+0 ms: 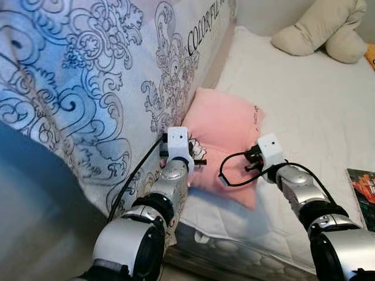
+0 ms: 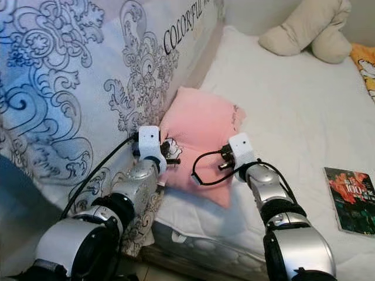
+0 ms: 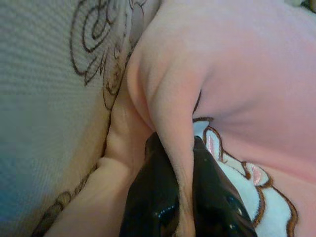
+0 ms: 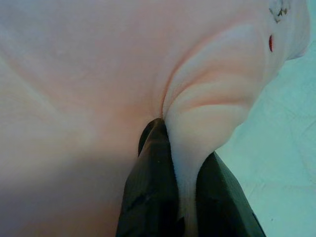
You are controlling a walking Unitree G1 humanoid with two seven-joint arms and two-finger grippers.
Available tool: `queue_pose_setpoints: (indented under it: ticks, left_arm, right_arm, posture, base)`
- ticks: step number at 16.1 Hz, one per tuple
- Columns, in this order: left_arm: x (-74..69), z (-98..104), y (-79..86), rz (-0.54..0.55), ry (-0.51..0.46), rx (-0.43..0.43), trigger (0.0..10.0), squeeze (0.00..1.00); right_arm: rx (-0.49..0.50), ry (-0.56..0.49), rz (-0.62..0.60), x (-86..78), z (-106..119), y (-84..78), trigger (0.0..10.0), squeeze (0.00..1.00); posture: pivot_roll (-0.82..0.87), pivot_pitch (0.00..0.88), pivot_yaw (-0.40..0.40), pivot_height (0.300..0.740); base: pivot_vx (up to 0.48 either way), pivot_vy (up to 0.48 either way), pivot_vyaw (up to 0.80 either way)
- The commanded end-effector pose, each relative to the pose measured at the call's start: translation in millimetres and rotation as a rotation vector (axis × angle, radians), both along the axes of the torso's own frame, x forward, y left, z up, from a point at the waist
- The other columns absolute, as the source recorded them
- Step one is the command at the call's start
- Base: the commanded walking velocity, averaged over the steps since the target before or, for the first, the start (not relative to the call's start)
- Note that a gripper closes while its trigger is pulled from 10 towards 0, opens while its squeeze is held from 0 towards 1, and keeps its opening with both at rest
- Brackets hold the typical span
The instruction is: Clean up the room
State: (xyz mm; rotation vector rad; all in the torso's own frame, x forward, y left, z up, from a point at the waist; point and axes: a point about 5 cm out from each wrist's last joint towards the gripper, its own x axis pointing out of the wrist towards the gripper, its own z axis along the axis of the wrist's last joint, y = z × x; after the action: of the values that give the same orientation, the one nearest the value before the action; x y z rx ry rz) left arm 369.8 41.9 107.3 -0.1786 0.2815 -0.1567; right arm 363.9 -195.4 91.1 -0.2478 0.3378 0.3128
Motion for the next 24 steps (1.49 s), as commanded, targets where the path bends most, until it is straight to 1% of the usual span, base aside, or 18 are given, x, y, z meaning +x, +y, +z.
queue_pose_setpoints:
  ticks: [1,4,6,7,8,10,11,12,13,14,16,17,18,20,21,22,23,24]
  left_arm:
    - [-16.5,20,-70.9,-0.088,0.014,-0.156,10.0,0.00]
    - [-23.9,18,-84.2,-0.129,0.055,-0.195,10.0,0.00]
    - [-25.6,14,-83.8,-0.149,0.049,-0.145,10.0,0.00]
    - [-24.7,12,-80.0,-0.165,0.020,-0.082,10.0,1.00]
    - [-23.4,14,-78.3,-0.180,-0.013,-0.031,10.0,1.00]
    - [-18.9,18,-71.1,-0.230,-0.129,0.193,10.0,1.00]
    - [-17.3,16,-66.7,-0.234,-0.138,0.246,10.0,1.00]
    - [-18.2,12,-65.9,-0.261,-0.101,0.189,10.0,1.00]
    - [-16.9,17,-65.7,-0.269,-0.137,0.162,10.0,1.00]
    - [-14.1,20,-61.4,-0.259,-0.153,0.160,10.0,1.00]
    - [-9.2,25,-50.6,-0.240,-0.214,0.162,10.0,1.00]
    - [-7.4,29,-42.8,-0.236,-0.263,0.168,10.0,1.00]
    - [-7.2,34,-34.7,-0.242,-0.322,0.158,10.0,1.00]
    - [-15.1,38,-18.7,-0.288,-0.413,0.148,10.0,1.00]
    - [-17.7,36,-14.7,-0.301,-0.417,0.151,10.0,1.00]
    - [-27.1,35,2.5,-0.319,-0.464,0.183,10.0,1.00]
    - [-38.1,31,21.7,-0.302,-0.486,0.218,10.0,1.00]
    - [-41.6,28,28.0,-0.293,-0.491,0.235,10.0,1.00]
  right_arm:
    - [-0.069,0.025,-0.136,-7.8,-1,-43.2,10.0,0.00]
    - [-0.117,-0.003,-0.161,-4.4,11,-54.4,10.0,0.00]
    - [-0.129,0.014,-0.150,-6.0,6,-51.2,10.0,0.00]
    - [-0.107,0.021,-0.176,-6.7,3,-50.3,10.0,0.53]
    - [-0.089,0.019,-0.192,-6.7,3,-51.0,10.0,1.00]
    - [-0.023,0.023,-0.237,-8.8,0,-53.2,10.0,1.00]
    - [-0.001,0.026,-0.262,-10.5,-2,-54.9,10.0,1.00]
    - [0.050,0.017,-0.301,-10.5,-1,-56.3,10.0,1.00]
    - [0.080,0.002,-0.311,-8.7,1,-54.6,10.0,1.00]
    - [0.055,-0.026,-0.277,-6.1,4,-49.3,10.0,1.00]
    - [0.059,-0.073,-0.262,-5.0,8,-47.1,10.0,1.00]
    - [0.088,-0.102,-0.267,-6.8,9,-47.7,10.0,1.00]
    - [0.106,-0.157,-0.290,-13.5,9,-51.4,10.0,1.00]
    - [0.121,-0.271,-0.383,-39.8,3,-54.9,10.0,1.00]
    - [0.117,-0.292,-0.407,-47.0,2,-54.6,10.0,1.00]
    - [0.119,-0.349,-0.475,-75.3,-5,-49.6,10.0,1.00]
    - [0.132,-0.390,-0.521,-109.6,-15,-43.2,10.0,1.00]
    - [0.147,-0.398,-0.529,-120.3,-18,-41.1,10.0,1.00]
  posture:
    - [0.07,0.153,-0.047,0.740]
    - [0.07,0.149,-0.047,0.740]
    - [0.07,0.141,-0.045,0.740]
    - [0.07,0.137,-0.043,0.740]
    - [0.07,0.135,-0.043,0.740]
    - [0.08,0.133,-0.043,0.740]
    - [0.08,0.136,-0.041,0.740]
    - [0.08,0.135,-0.045,0.740]
    - [0.08,0.133,-0.046,0.740]
    - [0.08,0.117,-0.045,0.740]
    - [0.09,0.084,-0.040,0.740]
    - [0.09,0.060,-0.036,0.740]
    - [0.11,0.016,-0.026,0.740]
    - [0.11,0.000,-0.016,0.740]
    - [0.11,0.000,-0.013,0.740]
    - [0.11,0.000,-0.006,0.740]
    - [0.11,0.000,-0.001,0.740]
    - [0.10,0.000,0.000,0.740]
  base:
    - [0.000,0.000,0.00]
    - [0.000,0.000,0.00]
    - [0.000,0.000,0.00]
    - [0.000,0.000,0.00]
    - [0.000,0.000,0.00]
    - [0.000,0.000,0.00]
    - [0.000,0.000,0.00]
    - [0.000,0.000,0.00]
    - [0.000,0.000,0.00]
    - [0.000,0.000,0.00]
    - [0.000,0.000,0.00]
    - [0.000,0.000,0.00]
    - [0.000,0.000,0.00]
    - [0.000,0.000,0.00]
    - [0.000,0.000,0.00]
    - [0.000,0.000,0.00]
    - [0.000,0.000,0.00]
    - [0.000,0.000,0.00]
